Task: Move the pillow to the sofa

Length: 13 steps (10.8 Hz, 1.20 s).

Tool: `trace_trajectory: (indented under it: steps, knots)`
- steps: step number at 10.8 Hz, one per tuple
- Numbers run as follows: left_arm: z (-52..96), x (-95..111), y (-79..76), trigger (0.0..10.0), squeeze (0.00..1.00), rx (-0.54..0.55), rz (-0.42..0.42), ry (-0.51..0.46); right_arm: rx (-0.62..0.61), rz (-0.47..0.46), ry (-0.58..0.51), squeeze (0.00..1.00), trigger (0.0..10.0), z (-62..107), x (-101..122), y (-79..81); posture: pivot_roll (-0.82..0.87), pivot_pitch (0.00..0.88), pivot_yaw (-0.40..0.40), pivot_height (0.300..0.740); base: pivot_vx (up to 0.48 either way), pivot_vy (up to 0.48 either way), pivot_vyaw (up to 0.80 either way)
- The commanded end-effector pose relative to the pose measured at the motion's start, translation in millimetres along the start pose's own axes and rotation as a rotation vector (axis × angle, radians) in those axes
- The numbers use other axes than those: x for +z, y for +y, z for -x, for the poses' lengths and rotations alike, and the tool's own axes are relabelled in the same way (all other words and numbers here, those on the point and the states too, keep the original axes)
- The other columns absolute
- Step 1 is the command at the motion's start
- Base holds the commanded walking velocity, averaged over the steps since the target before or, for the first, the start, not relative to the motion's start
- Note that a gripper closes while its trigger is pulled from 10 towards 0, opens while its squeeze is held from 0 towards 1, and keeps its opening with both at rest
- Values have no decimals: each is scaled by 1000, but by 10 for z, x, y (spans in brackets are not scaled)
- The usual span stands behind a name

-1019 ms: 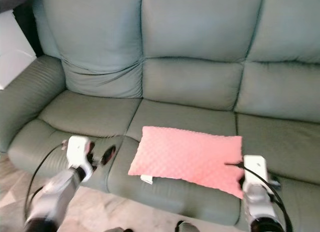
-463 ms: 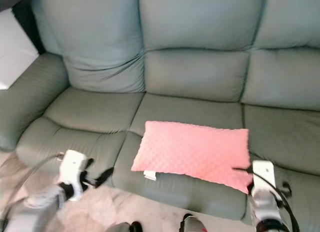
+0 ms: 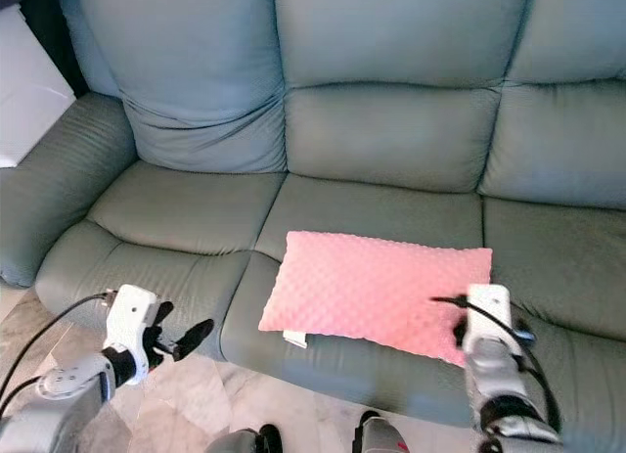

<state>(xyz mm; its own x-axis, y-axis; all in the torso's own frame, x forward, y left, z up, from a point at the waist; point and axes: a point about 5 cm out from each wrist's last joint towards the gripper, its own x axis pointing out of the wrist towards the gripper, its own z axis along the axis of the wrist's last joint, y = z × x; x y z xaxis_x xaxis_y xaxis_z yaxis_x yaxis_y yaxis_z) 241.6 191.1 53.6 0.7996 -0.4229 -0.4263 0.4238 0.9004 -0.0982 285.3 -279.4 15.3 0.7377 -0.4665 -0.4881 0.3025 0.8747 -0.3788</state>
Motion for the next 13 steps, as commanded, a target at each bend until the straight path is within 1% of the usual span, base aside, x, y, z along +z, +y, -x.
trace_trajectory:
  steps: [1,2,3,4,5,6,7,8,9,10,11,13]
  knots:
    - [82,-39,74,10000,0,38,2,23,30,3,55,0,10000,27,-118,82,28,272,165,740,0,0,0]
    - [85,-31,70,10000,0,40,4,21,-34,74,40,0,10000,16,-122,-19,29,274,164,740,0,0,0]
    - [87,-14,66,10000,0,34,8,18,-133,49,-17,0,10000,-6,-60,-224,21,277,163,740,0,0,0]
    - [85,-10,64,10000,0,34,7,17,-145,4,-44,0,10000,-10,-30,-275,18,279,162,740,0,0,0]
    - [68,-4,53,10000,0,30,8,17,-151,-43,-113,0,10000,-11,32,-375,10,280,162,740,0,0,0]
    - [52,-8,33,10000,0,22,9,18,-196,6,-94,0,10000,-7,-29,-479,4,280,160,740,0,0,0]
    - [46,-8,26,10000,0,21,10,18,-205,20,-58,0,10000,-3,-96,-503,4,281,159,740,0,0,0]
    - [39,-7,14,10000,0,18,10,18,-193,-4,24,0,10000,12,-247,-498,11,283,160,740,0,0,0]
    - [40,-4,9,10000,0,17,11,16,-154,-56,34,0,10000,17,-278,-437,19,283,162,740,0,0,0]
    - [52,3,13,10000,0,18,11,13,-75,-84,-5,0,10000,12,-209,-304,39,286,164,740,0,0,0]
    - [74,1,17,10000,0,18,12,11,-67,-77,-5,0,10000,10,-193,-272,53,288,166,740,0,0,0]
    - [181,-45,37,10000,0,24,19,23,-38,-78,-22,0,10000,1,-95,-159,68,296,175,740,0,0,0]
